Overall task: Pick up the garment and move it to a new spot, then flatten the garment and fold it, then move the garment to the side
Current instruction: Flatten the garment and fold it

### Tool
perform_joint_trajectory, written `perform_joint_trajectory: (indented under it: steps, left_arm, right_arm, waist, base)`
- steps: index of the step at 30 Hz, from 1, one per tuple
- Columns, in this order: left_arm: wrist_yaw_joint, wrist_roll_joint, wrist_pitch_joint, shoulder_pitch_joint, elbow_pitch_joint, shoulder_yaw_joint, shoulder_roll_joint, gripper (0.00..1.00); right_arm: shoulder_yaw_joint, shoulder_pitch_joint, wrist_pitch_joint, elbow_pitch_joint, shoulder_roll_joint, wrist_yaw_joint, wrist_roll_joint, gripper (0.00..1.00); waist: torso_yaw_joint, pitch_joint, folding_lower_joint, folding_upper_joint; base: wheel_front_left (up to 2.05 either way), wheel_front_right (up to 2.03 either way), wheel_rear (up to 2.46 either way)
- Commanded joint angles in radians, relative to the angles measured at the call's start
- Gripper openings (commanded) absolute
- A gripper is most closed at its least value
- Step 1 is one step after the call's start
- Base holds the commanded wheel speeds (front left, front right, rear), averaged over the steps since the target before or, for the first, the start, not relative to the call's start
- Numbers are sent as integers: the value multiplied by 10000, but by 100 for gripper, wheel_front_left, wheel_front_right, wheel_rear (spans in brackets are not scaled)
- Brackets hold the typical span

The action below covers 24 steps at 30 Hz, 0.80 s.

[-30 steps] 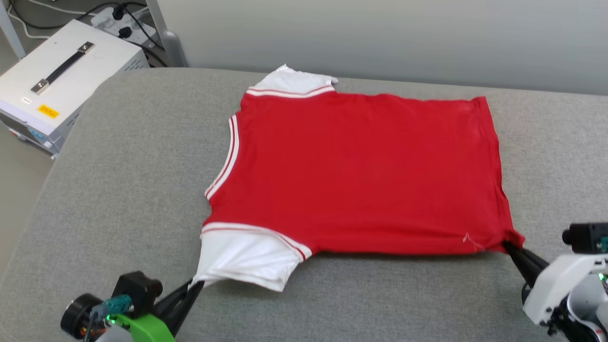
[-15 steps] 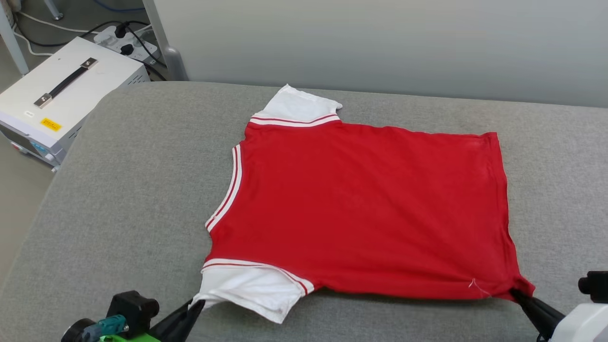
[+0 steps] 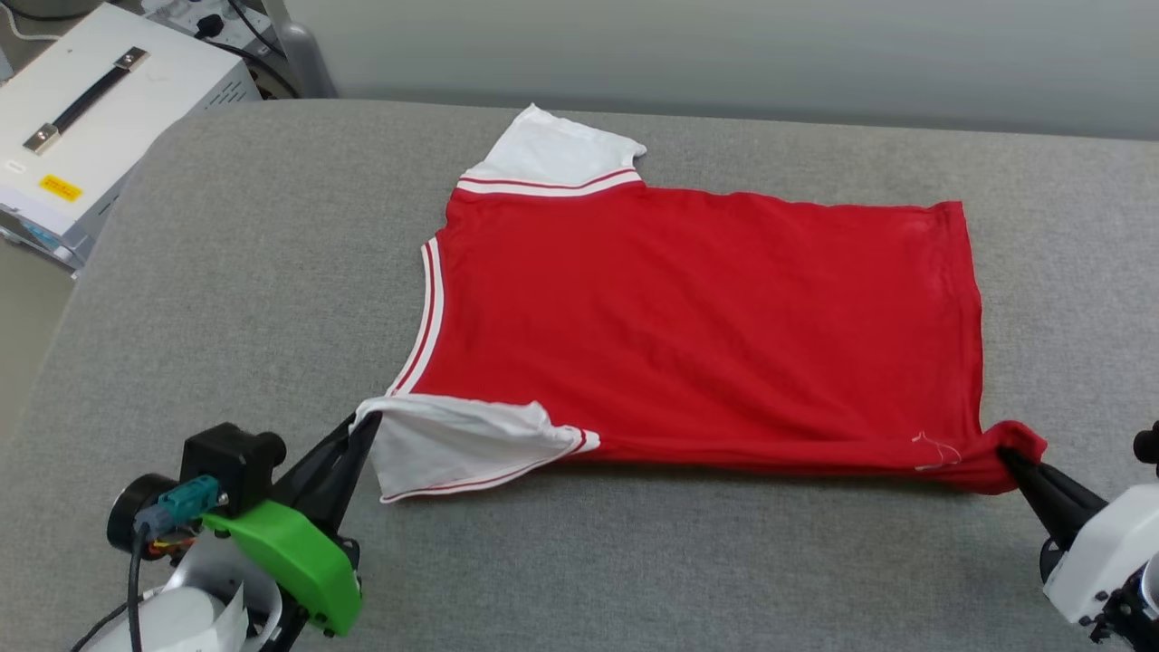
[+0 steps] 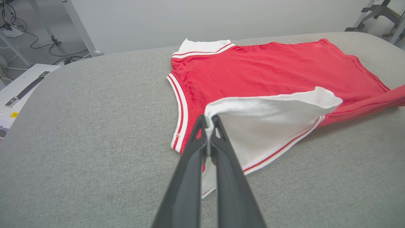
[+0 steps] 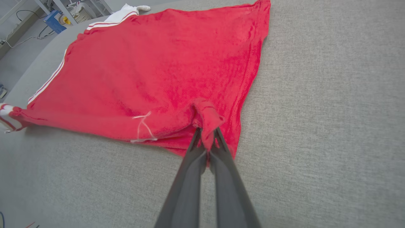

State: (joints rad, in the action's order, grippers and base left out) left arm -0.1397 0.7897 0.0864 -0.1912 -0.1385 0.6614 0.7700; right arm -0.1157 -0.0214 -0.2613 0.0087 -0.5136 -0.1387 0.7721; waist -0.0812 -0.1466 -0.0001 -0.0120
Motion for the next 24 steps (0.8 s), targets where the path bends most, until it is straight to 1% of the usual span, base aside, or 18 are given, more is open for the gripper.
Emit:
perform_joint_trajectory:
  steps: [1, 7, 12, 19, 23, 24]
  left_arm:
    - [29, -78, 82, -320, 148, -49, -155, 0]
    - [309, -231, 250, -1310, 1039, -128, -572, 0]
    - [699, -423, 244, -2207, 1877, -30, -871, 0]
    - [1135, -542, 288, -3133, 3085, 83, -1271, 0]
    - [1460, -611, 184, -3585, 3916, 286, -1508, 0]
    - [1537, -735, 107, -3689, 4106, 415, -1517, 25]
  right_arm:
    - [86, 291, -64, 8, 103, 80, -127, 0]
    - [143, 1107, -393, 155, 371, 80, -590, 0]
    - [238, 1643, -590, 426, 541, 80, -932, 0]
    - [51, 2407, -903, 847, 691, 80, -1224, 0]
    - [-188, 2775, -1172, 1118, 697, 80, -1460, 0]
    - [-213, 2848, -1218, 1180, 718, 80, -1500, 0]
  waist:
    - [69, -474, 1, 120]
    - [110, -1124, 1, 120]
    - [93, -1512, 1, 120]
    - [221, -1892, 1, 120]
    - [283, -2053, 1, 120]
    - [292, -2069, 1, 120]
  base:
    - [0, 0, 0]
    - [0, 0, 0]
    - [0, 0, 0]
    - [0, 0, 0]
    - [0, 0, 0]
    - [0, 0, 0]
